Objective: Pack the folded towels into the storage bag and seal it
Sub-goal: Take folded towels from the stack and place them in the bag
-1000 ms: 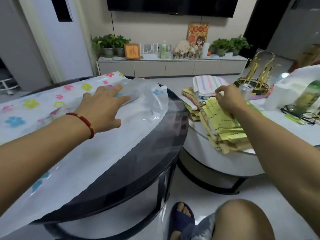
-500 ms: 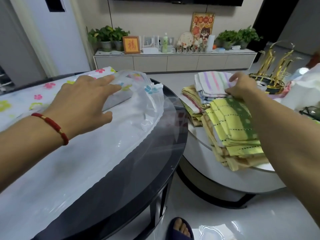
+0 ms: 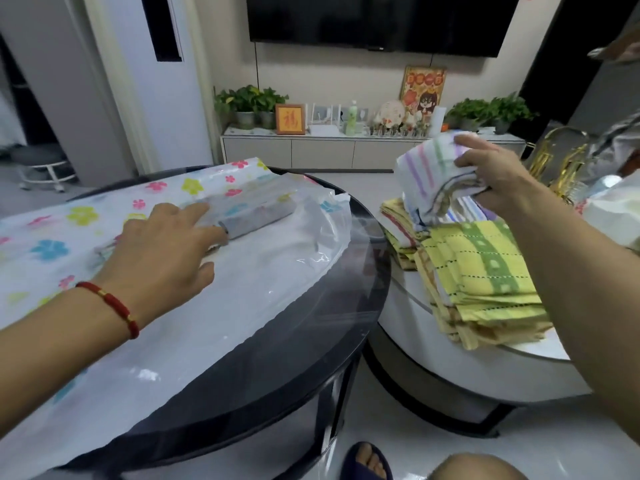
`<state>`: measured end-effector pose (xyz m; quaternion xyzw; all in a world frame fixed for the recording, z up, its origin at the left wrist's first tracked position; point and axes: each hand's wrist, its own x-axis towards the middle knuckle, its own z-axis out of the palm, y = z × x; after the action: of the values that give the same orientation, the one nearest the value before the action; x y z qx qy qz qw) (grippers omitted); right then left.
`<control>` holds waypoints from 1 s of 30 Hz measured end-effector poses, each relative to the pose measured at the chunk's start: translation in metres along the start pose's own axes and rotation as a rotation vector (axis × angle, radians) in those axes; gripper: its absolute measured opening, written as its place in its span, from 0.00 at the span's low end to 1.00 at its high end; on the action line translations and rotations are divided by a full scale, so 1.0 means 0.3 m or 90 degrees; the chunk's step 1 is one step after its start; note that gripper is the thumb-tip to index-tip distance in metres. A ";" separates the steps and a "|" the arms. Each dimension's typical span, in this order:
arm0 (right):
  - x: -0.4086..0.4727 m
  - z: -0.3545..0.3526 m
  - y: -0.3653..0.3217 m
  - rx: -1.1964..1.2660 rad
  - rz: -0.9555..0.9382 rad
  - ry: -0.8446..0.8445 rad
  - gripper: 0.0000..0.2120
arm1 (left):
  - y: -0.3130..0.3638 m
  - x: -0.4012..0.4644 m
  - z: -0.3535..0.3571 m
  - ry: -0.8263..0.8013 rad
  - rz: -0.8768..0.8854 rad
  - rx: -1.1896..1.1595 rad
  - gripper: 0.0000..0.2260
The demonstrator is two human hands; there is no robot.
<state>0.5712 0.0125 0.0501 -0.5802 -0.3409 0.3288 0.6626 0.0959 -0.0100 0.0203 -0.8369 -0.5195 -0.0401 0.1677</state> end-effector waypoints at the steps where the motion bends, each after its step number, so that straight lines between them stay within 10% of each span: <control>1: -0.043 0.012 -0.017 0.041 0.001 -0.020 0.20 | -0.014 -0.033 -0.002 -0.012 -0.011 -0.001 0.17; 9: -0.492 0.233 0.006 0.110 0.142 -0.242 0.22 | -0.197 -0.285 -0.038 -0.190 -0.117 0.075 0.20; 16: -0.854 0.705 0.143 0.182 0.259 -0.420 0.22 | -0.381 -0.284 -0.216 -0.195 -0.053 0.078 0.43; 23: -0.970 1.305 0.244 0.386 0.306 -0.403 0.20 | -0.454 -0.244 -0.320 -0.232 -0.041 0.134 0.54; 30: -1.081 1.512 0.468 -0.048 0.384 -0.593 0.18 | -0.502 -0.288 -0.288 -0.247 0.000 0.097 0.54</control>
<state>0.0086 0.0055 -0.0693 -0.4687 -0.4281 0.7132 0.2974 -0.0672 -0.0509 0.1166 -0.8138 -0.5435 0.1613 0.1275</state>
